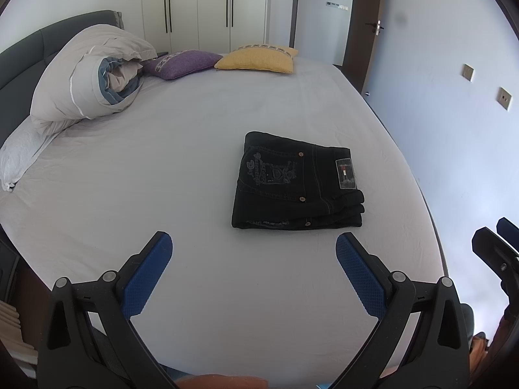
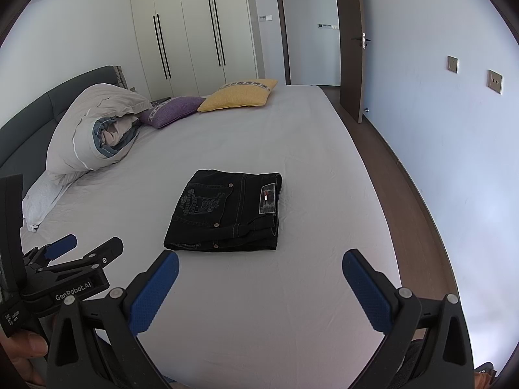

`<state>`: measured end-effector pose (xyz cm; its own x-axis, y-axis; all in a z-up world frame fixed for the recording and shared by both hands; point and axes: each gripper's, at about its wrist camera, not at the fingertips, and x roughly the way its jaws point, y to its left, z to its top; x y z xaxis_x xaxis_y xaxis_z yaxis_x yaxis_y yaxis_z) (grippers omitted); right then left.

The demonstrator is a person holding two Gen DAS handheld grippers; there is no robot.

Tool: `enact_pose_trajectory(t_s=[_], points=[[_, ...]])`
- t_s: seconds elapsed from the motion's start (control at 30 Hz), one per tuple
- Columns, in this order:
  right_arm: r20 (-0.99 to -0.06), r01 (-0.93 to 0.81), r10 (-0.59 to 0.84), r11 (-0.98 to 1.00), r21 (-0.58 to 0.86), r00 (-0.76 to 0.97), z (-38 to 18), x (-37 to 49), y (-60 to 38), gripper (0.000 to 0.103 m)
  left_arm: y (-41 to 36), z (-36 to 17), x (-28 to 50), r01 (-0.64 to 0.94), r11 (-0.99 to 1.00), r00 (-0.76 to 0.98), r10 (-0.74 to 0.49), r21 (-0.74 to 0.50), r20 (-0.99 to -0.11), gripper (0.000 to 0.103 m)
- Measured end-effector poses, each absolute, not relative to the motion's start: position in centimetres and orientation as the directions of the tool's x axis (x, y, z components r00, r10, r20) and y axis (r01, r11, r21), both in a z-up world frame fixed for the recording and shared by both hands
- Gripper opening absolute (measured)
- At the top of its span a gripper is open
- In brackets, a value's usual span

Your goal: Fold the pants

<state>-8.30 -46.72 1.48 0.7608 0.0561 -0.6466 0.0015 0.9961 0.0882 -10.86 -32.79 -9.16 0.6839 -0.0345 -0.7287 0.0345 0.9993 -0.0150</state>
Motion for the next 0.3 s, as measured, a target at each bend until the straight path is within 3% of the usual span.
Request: enact_pose_trajectory(t_s=[0.3], points=[[-0.651,0.001,0.059,0.996,0.092,0.757,1.44,-8.28,-46.97,0.103,-32.68,-9.51,-10.84,0.035,0.999,0.674,-0.04,-0.023,-0.738,0.103]])
